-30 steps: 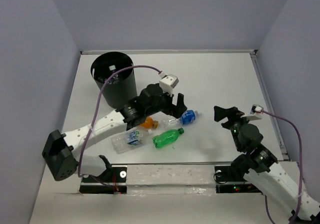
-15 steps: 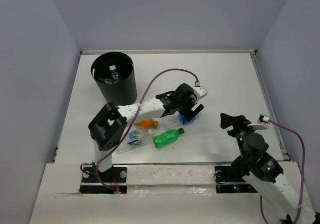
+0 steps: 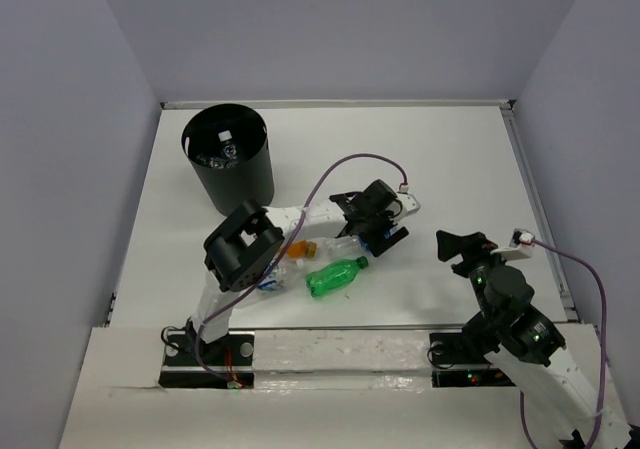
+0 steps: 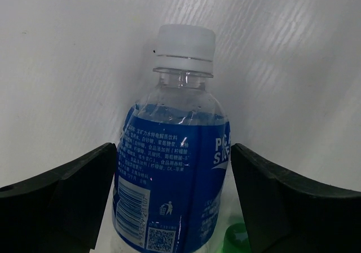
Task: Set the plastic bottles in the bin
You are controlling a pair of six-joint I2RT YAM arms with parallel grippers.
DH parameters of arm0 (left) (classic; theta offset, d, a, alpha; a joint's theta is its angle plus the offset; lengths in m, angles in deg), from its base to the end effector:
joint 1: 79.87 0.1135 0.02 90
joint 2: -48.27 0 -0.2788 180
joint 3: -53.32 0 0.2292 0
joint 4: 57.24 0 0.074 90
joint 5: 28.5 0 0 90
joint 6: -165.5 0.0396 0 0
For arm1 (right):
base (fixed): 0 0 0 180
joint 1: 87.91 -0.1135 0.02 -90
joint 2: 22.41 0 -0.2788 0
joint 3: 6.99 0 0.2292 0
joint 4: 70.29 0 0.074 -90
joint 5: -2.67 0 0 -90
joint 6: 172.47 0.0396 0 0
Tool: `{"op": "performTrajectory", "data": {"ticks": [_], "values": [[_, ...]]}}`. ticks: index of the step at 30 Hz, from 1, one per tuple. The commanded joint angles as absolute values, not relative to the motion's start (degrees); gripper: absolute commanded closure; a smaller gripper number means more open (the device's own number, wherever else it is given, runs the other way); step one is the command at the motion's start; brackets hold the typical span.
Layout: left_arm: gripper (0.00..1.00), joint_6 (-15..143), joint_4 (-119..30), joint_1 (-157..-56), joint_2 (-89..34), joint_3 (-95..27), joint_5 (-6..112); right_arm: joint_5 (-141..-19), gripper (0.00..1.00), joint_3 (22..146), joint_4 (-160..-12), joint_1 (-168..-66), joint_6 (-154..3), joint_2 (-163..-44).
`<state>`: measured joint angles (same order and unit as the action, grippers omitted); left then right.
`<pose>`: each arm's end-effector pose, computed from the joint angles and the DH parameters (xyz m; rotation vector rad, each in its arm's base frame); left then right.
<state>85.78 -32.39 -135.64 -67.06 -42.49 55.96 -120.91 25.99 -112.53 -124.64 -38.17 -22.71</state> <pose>0.2423 -0.3629 0.2096 1.3470 1.9827 -0.4967 0.0449 0.0061 0.2209 0.5404 1.6534 0.5394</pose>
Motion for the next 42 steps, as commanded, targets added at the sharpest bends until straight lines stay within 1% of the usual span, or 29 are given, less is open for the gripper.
{"op": "performTrajectory", "data": {"ticks": [1,2,3,5,6,8,10,13,18,20,22,25,27,29,33,34,36,39,42], "values": [[0.10,87.80,-31.70,-135.77,-67.48,-46.13,58.77,-119.76,0.18,26.20,-111.83,-124.48,-38.52,-18.46],[0.12,87.89,-31.60,-135.77,-67.74,-47.27,59.38,-119.58,0.18,26.21,-111.65,-124.48,-38.78,-18.46],[0.18,88.06,-31.69,-135.68,-68.09,-47.72,60.61,-119.06,0.18,26.12,-111.30,-124.48,-39.13,-18.54],[0.22,88.68,-31.95,-135.68,-68.19,-48.60,60.88,-118.36,0.18,26.03,-111.04,-124.48,-39.14,-18.98],[0.29,88.86,-32.30,-135.68,-68.10,-48.86,62.89,-118.09,0.18,25.94,-110.77,-124.48,-39.05,-19.07],[0.32,88.86,-32.92,-135.50,-67.57,-49.21,62.91,-117.74,0.18,25.68,-110.51,-124.48,-39.05,-19.16],[0.41,88.68,-34.50,-135.24,-65.73,-49.22,62.47,-117.38,0.18,25.50,-110.07,-124.48,-39.14,-19.07],[0.46,87.28,-36.52,-134.28,-62.23,-50.00,62.03,-116.60,0.19,25.42,-109.11,-124.48,-40.19,-19.16],[0.46,81.75,-41.35,-129.98,-54.49,-50.36,61.76,-114.84,0.20,25.33,-107.52,-124.48,-42.83,-19.86],[0.46,77.62,-45.30,-126.64,-49.22,-49.22,61.76,-113.18,0.20,24.80,-106.12,-124.48,-43.36,-20.91],[0.46,72.81,-49.52,-121.99,-43.51,-48.17,59.13,-112.20,0.20,24.45,-104.54,-124.48,-43.27,-22.14],[0.46,68.22,-56.01,-116.98,-36.14,-45.70,59.30,-109.92,0.20,23.39,-102.17,-124.48,-43.36,-24.34],[0.46,64.53,-58.57,-111.35,-32.26,-45.17,59.91,-108.60,0.20,23.04,-99.80,-124.48,-43.44,-25.83],[0.45,63.64,-59.55,-108.10,-30.31,-45.17,61.14,-107.98,0.20,22.87,-98.91,-124.48,-43.79,-26.63],[0.45,63.11,-61.13,-99.06,-27.14,-43.68,67.73,-106.66,0.20,22.78,-97.94,-124.48,-44.50,-27.77],[0.45,62.93,-62.01,-97.72,-26.62,-43.16,71.05,-105.97,0.20,22.60,-97.24,-124.48,-44.93,-28.03],[0.45,62.23,-63.06,-93.43,-27.05,-41.66,73.35,-103.94,0.20,22.60,-96.27,-124.48,-45.64,-28.65],[0.45,61.00,-64.38,-88.94,-28.71,-40.17,74.33,-102.18,0.20,23.30,-95.66,-124.48,-46.78,-29.70],[0.45,61.52,-66.66,-87.52,-29.16,-37.10,77.05,-100.95,0.20,23.74,-95.57,-124.48,-47.75,-30.76]]}}
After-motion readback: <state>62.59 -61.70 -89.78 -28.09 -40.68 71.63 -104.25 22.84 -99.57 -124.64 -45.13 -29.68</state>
